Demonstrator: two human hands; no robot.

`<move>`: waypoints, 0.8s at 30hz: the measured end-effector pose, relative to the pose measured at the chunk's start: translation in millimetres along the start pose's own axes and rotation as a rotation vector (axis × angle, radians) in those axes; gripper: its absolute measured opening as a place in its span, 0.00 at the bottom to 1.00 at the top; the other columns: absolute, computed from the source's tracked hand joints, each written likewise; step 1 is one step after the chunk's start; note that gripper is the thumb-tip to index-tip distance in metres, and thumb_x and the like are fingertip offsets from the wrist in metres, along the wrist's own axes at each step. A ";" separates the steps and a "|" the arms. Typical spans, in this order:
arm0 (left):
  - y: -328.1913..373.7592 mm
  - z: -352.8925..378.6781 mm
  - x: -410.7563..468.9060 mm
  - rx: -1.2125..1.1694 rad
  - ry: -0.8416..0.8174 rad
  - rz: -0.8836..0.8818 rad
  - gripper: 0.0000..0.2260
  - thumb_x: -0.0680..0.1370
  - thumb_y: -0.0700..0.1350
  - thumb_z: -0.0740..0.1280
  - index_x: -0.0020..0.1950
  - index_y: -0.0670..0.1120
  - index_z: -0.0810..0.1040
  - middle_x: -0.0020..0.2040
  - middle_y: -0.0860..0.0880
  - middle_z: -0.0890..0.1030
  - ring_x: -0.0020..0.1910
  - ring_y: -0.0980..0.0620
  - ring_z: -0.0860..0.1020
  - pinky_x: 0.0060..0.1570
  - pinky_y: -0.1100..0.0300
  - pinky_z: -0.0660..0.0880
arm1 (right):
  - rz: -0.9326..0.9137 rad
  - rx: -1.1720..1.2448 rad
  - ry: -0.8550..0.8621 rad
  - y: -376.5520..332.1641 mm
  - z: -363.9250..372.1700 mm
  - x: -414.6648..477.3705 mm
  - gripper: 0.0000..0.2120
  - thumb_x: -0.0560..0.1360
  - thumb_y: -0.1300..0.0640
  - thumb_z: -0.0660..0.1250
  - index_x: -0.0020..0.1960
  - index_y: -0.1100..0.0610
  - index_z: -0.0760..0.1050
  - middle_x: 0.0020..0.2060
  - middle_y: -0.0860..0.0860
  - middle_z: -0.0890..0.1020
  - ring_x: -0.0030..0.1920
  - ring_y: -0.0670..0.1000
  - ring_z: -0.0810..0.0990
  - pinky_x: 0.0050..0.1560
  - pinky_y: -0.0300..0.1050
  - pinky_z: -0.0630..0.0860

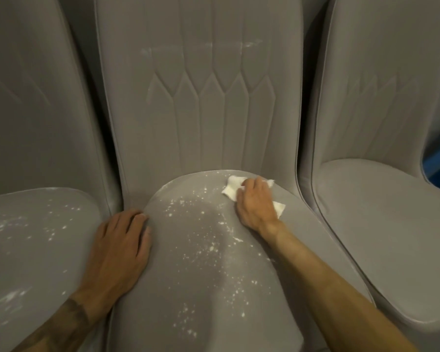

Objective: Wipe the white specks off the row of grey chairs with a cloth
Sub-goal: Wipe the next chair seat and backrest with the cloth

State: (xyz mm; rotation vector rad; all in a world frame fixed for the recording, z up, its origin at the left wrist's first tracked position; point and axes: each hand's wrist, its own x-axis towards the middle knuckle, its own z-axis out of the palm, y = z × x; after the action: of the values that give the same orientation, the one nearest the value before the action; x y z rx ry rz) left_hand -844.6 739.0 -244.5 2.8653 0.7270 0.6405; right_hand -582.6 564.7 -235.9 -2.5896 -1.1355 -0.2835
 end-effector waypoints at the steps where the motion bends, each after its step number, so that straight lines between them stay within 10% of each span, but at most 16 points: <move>1: -0.5 1.4 -0.5 0.004 0.009 0.001 0.15 0.81 0.47 0.58 0.60 0.41 0.79 0.60 0.42 0.79 0.57 0.40 0.77 0.59 0.47 0.67 | -0.073 0.056 -0.040 -5.3 2.8 -5.6 0.14 0.84 0.55 0.52 0.58 0.63 0.71 0.52 0.60 0.74 0.49 0.58 0.70 0.56 0.54 0.67; 4: -4.3 5.2 -2.4 0.017 0.030 0.004 0.15 0.80 0.47 0.58 0.59 0.41 0.79 0.59 0.41 0.79 0.57 0.39 0.76 0.59 0.44 0.69 | -0.186 0.068 -0.084 12.2 -3.7 -10.8 0.14 0.84 0.52 0.52 0.59 0.60 0.71 0.53 0.57 0.74 0.49 0.56 0.70 0.57 0.53 0.68; 9: -4.2 7.3 -1.2 0.002 0.040 -0.037 0.14 0.80 0.46 0.59 0.58 0.42 0.78 0.59 0.41 0.78 0.56 0.40 0.75 0.58 0.43 0.72 | 0.161 -0.200 -0.033 35.3 -7.4 2.7 0.16 0.83 0.53 0.49 0.62 0.61 0.69 0.58 0.59 0.74 0.55 0.58 0.70 0.60 0.53 0.66; 16: -7.0 9.8 0.1 0.004 0.049 -0.014 0.14 0.79 0.46 0.58 0.58 0.42 0.77 0.59 0.41 0.77 0.55 0.41 0.73 0.55 0.43 0.73 | -0.235 0.103 -0.081 7.9 -4.5 -28.6 0.14 0.84 0.52 0.53 0.60 0.60 0.71 0.53 0.57 0.74 0.49 0.55 0.69 0.56 0.51 0.67; 21: -3.4 9.5 1.4 -0.002 0.050 -0.028 0.12 0.79 0.46 0.59 0.57 0.42 0.77 0.58 0.42 0.76 0.53 0.42 0.72 0.54 0.45 0.72 | 0.143 -0.198 -0.053 42.6 -13.6 -1.9 0.15 0.83 0.54 0.52 0.61 0.63 0.70 0.57 0.61 0.75 0.55 0.60 0.71 0.58 0.54 0.65; 24: -2.8 8.5 1.2 -0.003 0.043 -0.034 0.12 0.80 0.46 0.58 0.57 0.42 0.76 0.58 0.42 0.76 0.53 0.42 0.72 0.54 0.45 0.72 | 0.017 0.018 -0.029 -6.0 3.0 -7.0 0.14 0.83 0.56 0.54 0.59 0.64 0.71 0.54 0.62 0.74 0.52 0.60 0.70 0.57 0.55 0.66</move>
State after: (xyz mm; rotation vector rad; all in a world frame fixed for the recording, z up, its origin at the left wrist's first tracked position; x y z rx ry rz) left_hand -841.2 741.9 -252.3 2.8381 0.7774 0.7003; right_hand -591.6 564.8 -239.6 -2.5941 -1.1205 -0.2312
